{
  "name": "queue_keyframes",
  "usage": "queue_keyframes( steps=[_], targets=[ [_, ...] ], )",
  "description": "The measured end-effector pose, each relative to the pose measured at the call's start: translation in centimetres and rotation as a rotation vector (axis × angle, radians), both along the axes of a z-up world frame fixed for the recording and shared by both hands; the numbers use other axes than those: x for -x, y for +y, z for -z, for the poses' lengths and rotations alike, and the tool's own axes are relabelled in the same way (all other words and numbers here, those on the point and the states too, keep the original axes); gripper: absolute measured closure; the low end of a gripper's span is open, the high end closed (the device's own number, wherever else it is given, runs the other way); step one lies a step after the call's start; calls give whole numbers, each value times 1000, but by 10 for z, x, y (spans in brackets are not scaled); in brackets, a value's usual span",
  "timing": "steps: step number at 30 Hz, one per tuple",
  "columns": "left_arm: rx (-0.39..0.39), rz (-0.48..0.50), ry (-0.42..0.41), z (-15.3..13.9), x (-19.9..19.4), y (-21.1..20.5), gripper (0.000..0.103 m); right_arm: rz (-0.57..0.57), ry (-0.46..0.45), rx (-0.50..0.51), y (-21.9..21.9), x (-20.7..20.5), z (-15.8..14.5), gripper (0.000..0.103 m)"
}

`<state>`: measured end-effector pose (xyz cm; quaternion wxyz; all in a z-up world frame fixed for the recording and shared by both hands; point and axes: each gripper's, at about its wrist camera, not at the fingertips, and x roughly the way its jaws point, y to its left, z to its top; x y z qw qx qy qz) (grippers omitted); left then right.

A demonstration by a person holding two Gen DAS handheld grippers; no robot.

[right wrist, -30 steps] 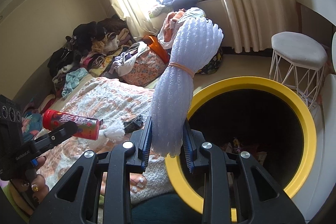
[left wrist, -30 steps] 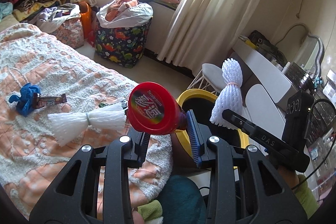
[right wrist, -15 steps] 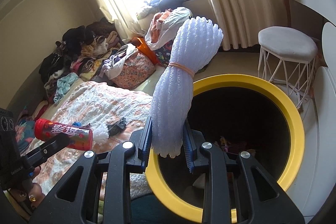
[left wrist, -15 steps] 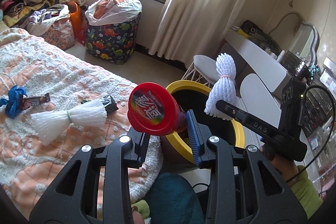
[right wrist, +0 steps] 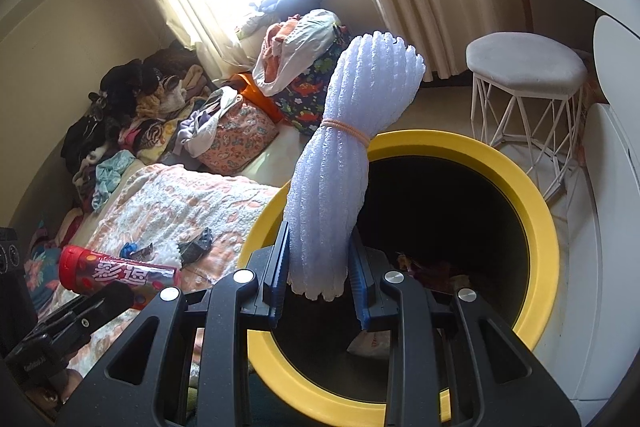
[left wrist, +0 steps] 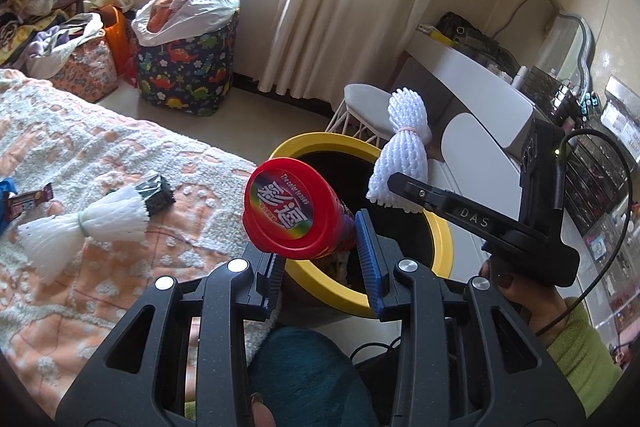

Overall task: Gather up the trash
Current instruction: 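Carry the red container and foam sleeves in both tools over the bin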

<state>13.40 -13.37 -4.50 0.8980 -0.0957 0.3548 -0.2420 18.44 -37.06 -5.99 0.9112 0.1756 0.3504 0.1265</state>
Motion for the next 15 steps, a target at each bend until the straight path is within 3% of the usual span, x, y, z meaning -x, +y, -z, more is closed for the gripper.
queue_keyframes(
  steps=[15],
  targets=[
    [-61, 56, 31, 19, -23, -32, 76, 49, 56, -31, -22, -3, 14, 77]
  ],
)
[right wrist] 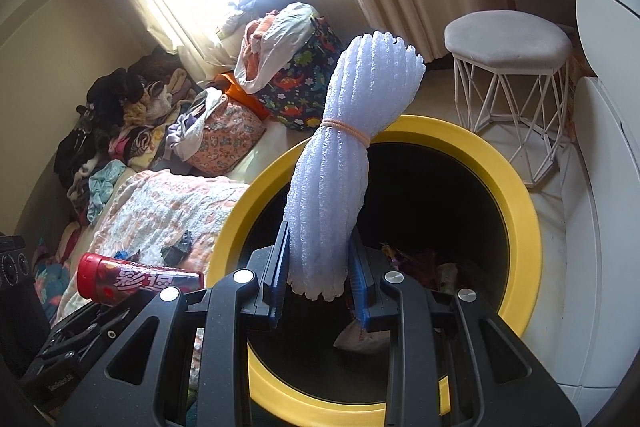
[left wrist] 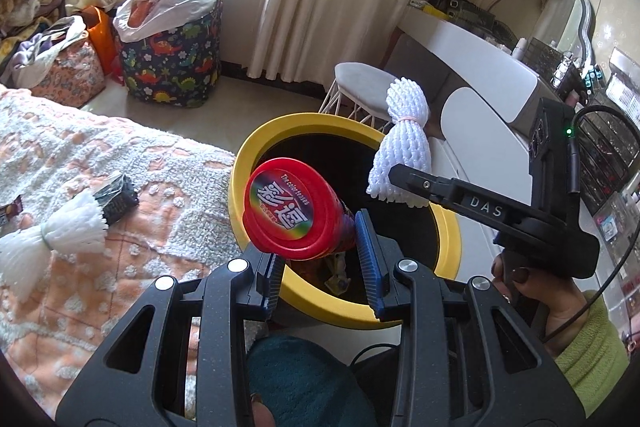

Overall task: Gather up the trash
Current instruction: 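Carry the red container and foam sleeves in both tools over the bin, then open both tools to drop the red container and foam sleeves into the bin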

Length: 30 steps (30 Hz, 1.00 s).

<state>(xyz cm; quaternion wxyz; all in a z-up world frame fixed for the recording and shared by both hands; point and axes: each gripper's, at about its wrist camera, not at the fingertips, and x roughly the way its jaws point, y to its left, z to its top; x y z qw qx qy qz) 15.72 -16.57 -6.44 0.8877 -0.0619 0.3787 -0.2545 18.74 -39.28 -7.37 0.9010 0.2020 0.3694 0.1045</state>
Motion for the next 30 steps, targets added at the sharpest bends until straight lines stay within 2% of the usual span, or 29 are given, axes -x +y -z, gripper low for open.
queue_keyframes(
  steps=[11, 14, 16, 17, 18, 21, 22, 24, 27, 30],
  targets=[
    [-19, 12, 65, 20, -24, -13, 76, 4, 29, 6, -2, -4, 5, 73],
    [-9, 11, 89, 25, -30, -17, 76, 21, 27, -1, -5, -4, 5, 65],
    [3, 11, 100, 27, -32, -18, 76, 35, 26, -11, -8, -3, 6, 56],
    [4, 9, 102, 28, -33, -18, 72, 41, 25, -14, -10, -3, 6, 55],
    [8, 8, 102, 28, -33, -18, 62, 47, 24, -15, -11, -3, 6, 52],
    [37, -3, 96, 26, -28, -14, 38, 64, 23, -16, -14, -2, 6, 45],
    [42, -7, 92, 25, -27, -13, 35, 69, 21, -18, -16, -2, 6, 44],
    [40, -20, 73, 23, -23, -11, 21, 75, 18, -18, -16, -2, 5, 43],
    [38, -43, 47, 18, -17, -6, 11, 76, 8, -12, -15, -2, 3, 40],
    [34, -67, 30, 13, -13, 1, 11, 68, -7, -2, -13, -3, 1, 40]
  ],
)
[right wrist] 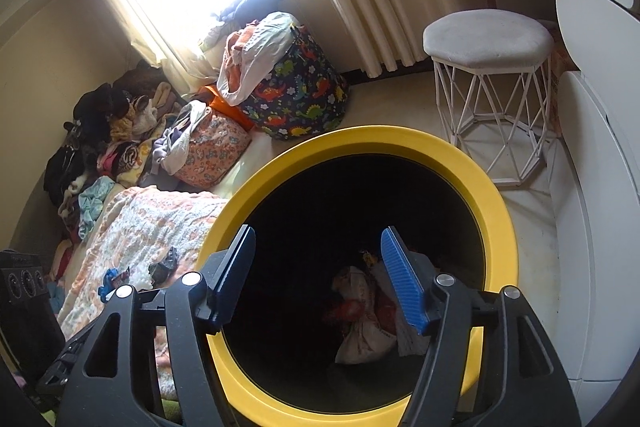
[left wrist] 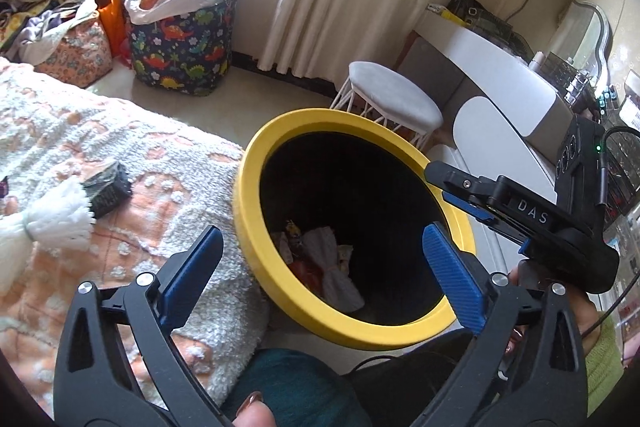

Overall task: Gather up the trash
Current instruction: 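Open both tools to drop the red container and foam sleeves into the bin, then move both open tools over the blue glove and white foam sleeve on the bed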

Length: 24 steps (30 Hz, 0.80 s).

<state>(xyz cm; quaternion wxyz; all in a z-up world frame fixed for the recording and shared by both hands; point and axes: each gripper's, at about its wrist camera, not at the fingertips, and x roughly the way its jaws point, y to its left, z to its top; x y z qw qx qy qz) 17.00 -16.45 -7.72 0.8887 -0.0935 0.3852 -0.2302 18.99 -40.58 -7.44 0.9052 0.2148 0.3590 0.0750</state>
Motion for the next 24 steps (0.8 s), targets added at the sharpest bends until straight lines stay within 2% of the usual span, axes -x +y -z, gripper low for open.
queue_keyframes(
  steps=[9, 24],
  targets=[
    [-24, -85, -67, -15, 15, 26, 11, -27, -45, 7, 13, 3, -11, 40],
    [-19, -186, -133, -35, 26, 68, 11, -63, -106, 15, 43, 11, -28, 30]
  ],
)
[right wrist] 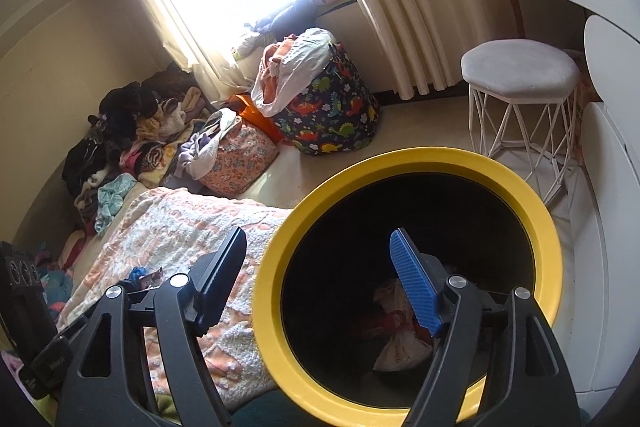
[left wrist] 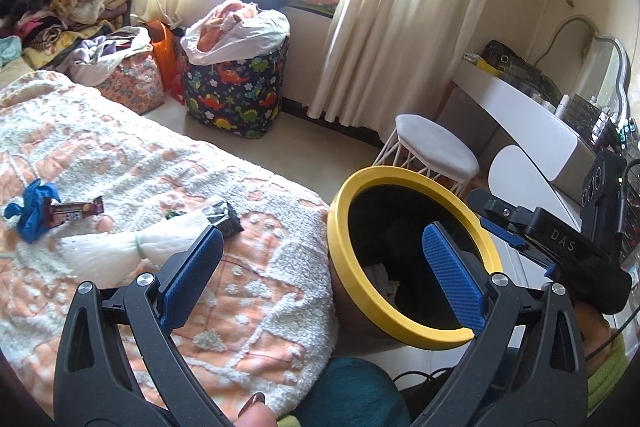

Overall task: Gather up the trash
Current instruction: 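Move both open tools over the blue glove and white foam sleeve on the bed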

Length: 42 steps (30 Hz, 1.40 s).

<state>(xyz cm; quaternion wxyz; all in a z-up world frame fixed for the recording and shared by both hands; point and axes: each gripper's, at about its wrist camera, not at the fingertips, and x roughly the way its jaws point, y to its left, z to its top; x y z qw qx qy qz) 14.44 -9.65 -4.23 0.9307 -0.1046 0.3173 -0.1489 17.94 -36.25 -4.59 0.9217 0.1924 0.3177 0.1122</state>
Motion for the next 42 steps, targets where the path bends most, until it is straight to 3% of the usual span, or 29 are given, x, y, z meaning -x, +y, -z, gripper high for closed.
queue_keyframes(
  steps=[16, 36, 42],
  targets=[
    [-4, -121, -54, -8, 11, 58, 11, -99, -27, 42, 62, 8, -9, 27],
    [45, -373, -40, 10, 18, 166, 11, -235, 128, -16, 169, -11, 11, 26],
    [55, -451, -21, 21, 15, 199, 11, -236, 178, -23, 198, -21, 25, 21]
  ],
)
